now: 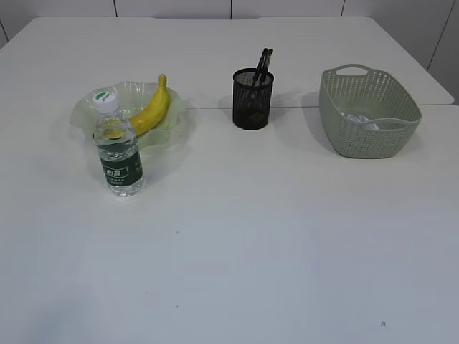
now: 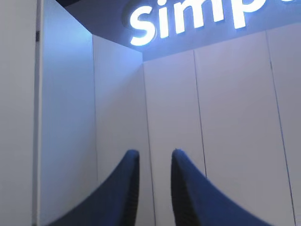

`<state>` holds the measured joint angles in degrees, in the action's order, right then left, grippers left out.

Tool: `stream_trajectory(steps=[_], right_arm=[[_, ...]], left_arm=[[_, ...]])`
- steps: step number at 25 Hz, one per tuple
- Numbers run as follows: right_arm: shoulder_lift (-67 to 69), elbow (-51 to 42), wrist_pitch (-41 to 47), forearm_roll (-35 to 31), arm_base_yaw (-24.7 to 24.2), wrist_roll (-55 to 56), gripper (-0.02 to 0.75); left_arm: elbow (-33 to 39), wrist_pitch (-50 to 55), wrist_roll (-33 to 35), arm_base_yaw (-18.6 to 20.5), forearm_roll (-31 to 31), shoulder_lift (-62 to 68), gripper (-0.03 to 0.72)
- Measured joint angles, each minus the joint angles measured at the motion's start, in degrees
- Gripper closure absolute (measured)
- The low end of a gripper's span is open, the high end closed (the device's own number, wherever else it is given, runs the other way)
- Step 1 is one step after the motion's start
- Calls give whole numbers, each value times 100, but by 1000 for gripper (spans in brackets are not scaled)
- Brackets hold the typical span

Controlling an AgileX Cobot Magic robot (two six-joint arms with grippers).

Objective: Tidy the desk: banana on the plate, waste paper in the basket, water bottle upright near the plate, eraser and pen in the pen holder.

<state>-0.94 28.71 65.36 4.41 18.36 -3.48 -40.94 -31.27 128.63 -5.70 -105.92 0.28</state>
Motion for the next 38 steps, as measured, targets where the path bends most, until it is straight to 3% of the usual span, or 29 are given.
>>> stream_trajectory(steps=[9, 22, 38], right_arm=[[0, 0, 0, 0, 0, 0, 748], [0, 0, 0, 0, 0, 0, 748], [0, 0, 0, 0, 0, 0, 748]], left_arm=[[940, 99, -650, 0, -11, 0, 543], [1623, 519, -1591, 0, -3, 0, 543], [2080, 1177, -3102, 0, 1329, 0, 543]])
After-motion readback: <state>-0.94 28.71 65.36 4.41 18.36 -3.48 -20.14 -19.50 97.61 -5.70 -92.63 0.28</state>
